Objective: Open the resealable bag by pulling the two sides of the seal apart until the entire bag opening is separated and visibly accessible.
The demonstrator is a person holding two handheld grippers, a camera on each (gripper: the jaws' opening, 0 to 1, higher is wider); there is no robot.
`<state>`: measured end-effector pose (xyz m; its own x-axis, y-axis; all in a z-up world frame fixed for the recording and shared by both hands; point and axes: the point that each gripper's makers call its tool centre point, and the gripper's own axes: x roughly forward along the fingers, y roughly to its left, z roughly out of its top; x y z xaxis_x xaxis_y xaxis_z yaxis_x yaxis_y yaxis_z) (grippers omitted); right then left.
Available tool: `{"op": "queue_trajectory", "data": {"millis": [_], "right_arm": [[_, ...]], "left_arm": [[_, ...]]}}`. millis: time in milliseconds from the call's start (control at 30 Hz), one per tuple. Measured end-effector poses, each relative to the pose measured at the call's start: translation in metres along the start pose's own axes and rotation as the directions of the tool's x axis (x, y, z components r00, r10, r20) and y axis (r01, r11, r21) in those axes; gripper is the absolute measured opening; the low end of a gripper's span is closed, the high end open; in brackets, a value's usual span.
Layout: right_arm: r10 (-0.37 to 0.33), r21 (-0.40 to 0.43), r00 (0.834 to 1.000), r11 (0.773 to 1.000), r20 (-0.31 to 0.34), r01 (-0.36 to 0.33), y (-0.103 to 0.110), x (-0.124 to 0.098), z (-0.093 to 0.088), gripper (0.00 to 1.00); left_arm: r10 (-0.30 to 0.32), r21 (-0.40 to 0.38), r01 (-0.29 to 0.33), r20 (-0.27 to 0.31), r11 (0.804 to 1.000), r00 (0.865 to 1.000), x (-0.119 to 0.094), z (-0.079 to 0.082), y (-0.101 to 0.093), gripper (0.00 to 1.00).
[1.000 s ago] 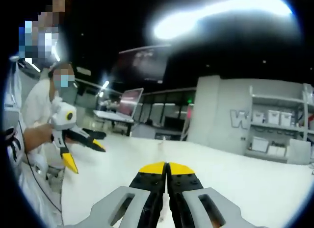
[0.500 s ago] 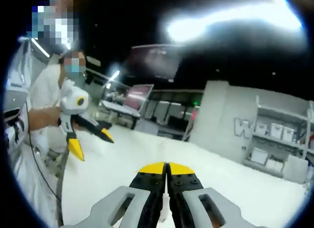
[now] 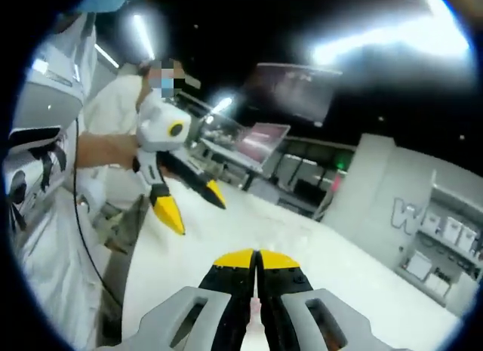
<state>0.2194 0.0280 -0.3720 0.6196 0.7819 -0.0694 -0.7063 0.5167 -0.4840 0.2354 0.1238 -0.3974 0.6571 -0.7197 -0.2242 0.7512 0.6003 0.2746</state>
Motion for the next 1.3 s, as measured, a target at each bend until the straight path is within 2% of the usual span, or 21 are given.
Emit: {"op": "queue_trajectory", "data": {"millis": [133, 267, 333, 467, 567, 667, 800, 833, 867, 1000, 1067, 1133, 1300], "right_arm": [[0.041, 0.005, 0.999, 0.999, -0.015, -0.041, 0.01, 0.004, -0.004, 0.0], [0.062, 0.017, 0.998, 0.998, -0.026, -0.062, 0.018, 0.006, -0.008, 0.0], [0.068, 0.027, 0.997, 0.997, -0.027, -0.068, 0.02, 0.007, -0.009, 0.0], [0.082, 0.061, 0.996, 0.995, -0.026, -0.08, 0.025, 0.007, -0.012, 0.0], [0.082, 0.099, 0.997, 0.992, -0.018, -0.079, 0.025, 0.006, -0.014, 0.0], [0.078, 0.133, 0.997, 0.988, -0.011, -0.076, 0.023, 0.004, -0.015, 0.0], [0.07, 0.151, 0.998, 0.986, -0.002, -0.068, 0.021, 0.002, -0.014, 0.0], [0.069, 0.153, 0.998, 0.986, -0.002, -0.068, 0.021, 0.002, -0.014, 0.0], [0.069, 0.159, 0.998, 0.985, 0.001, -0.069, 0.021, 0.001, -0.014, 0.0], [0.069, 0.17, 0.998, 0.983, 0.004, -0.068, 0.02, 0.0, -0.014, 0.0], [0.067, 0.176, 0.998, 0.982, 0.008, -0.067, 0.02, -0.001, -0.013, 0.0], [0.067, 0.182, 0.998, 0.981, 0.009, -0.067, 0.02, -0.001, -0.014, 0.0], [0.067, 0.184, 0.998, 0.981, 0.01, -0.068, 0.02, -0.002, -0.013, 0.0]], "left_arm": [[-0.018, 0.038, 0.017, 0.025, 0.999, 1.0, -0.003, 0.004, -0.004, 0.43], [-0.035, 0.104, 0.033, 0.017, 0.994, 0.999, -0.002, 0.002, -0.01, 0.36], [-0.03, 0.158, 0.028, 0.009, 0.987, 1.0, -0.001, 0.001, -0.011, 0.35], [-0.013, 0.29, 0.006, 0.025, 0.957, 1.0, 0.001, 0.008, -0.014, 0.3], [-0.013, 0.395, -0.006, 0.045, 0.919, 0.999, 0.002, 0.014, -0.019, 0.26], [-0.008, 0.501, -0.015, 0.045, 0.866, 0.999, 0.004, 0.016, -0.023, 0.22], [-0.003, 0.582, -0.021, 0.04, 0.813, 0.999, 0.01, 0.017, -0.027, 0.16], [-0.003, 0.593, -0.021, 0.04, 0.805, 0.999, 0.011, 0.017, -0.028, 0.15], [0.001, 0.615, -0.025, 0.038, 0.788, 0.999, 0.013, 0.017, -0.028, 0.14], [0.033, 0.719, -0.056, 0.046, 0.693, 0.998, 0.017, 0.021, -0.028, 0.11], [0.035, 0.754, -0.062, 0.052, 0.654, 0.998, 0.019, 0.023, -0.03, 0.09], [0.027, 0.769, -0.06, 0.055, 0.636, 0.998, 0.02, 0.023, -0.034, 0.06], [0.031, 0.817, -0.077, 0.072, 0.572, 0.997, 0.023, 0.029, -0.037, 0.04]]}}
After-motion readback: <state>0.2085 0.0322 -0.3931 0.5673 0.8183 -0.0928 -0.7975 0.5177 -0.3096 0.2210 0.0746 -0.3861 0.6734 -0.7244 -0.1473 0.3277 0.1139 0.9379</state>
